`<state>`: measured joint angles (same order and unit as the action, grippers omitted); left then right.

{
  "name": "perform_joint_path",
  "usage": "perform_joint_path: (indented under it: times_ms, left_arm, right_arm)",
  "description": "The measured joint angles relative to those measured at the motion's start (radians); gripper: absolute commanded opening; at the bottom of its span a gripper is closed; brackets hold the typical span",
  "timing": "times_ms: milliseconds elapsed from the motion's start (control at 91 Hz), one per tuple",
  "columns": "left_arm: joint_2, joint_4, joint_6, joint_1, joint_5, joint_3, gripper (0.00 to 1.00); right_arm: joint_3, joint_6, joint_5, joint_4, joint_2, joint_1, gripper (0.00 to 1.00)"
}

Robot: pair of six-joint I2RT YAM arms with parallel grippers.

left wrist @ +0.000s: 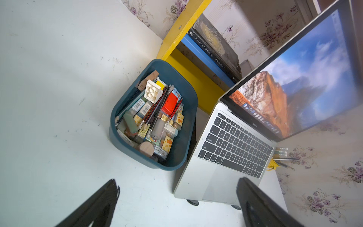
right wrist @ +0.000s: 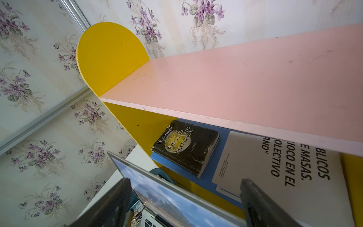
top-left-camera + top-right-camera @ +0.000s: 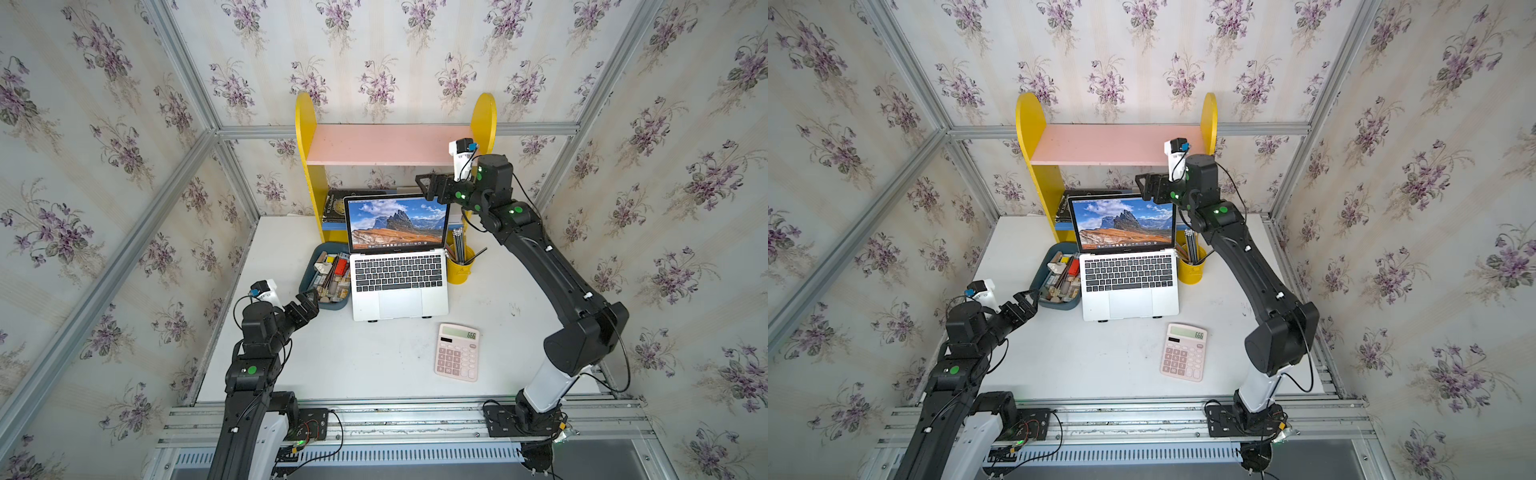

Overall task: Close the laptop lid and set it aside
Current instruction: Close the lid of the laptop.

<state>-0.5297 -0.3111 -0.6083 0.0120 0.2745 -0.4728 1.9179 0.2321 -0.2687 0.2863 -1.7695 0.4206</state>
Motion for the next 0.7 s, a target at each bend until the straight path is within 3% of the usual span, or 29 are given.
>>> perform_joint_path:
  times_ms: [297, 703]
  left_arm:
    - [0.012, -0.023, 0.006, 0.0, 0.038, 0.027, 0.96]
    - [0.012, -0.023, 0.006, 0.0, 0.056, 0.029, 0.96]
  right_arm:
    - [0.245, -0.063, 0.003, 0.152, -0.16, 0.031, 0.97]
    - [0.281, -0.124, -0.03, 0.204, -0.219, 0.045, 1.0]
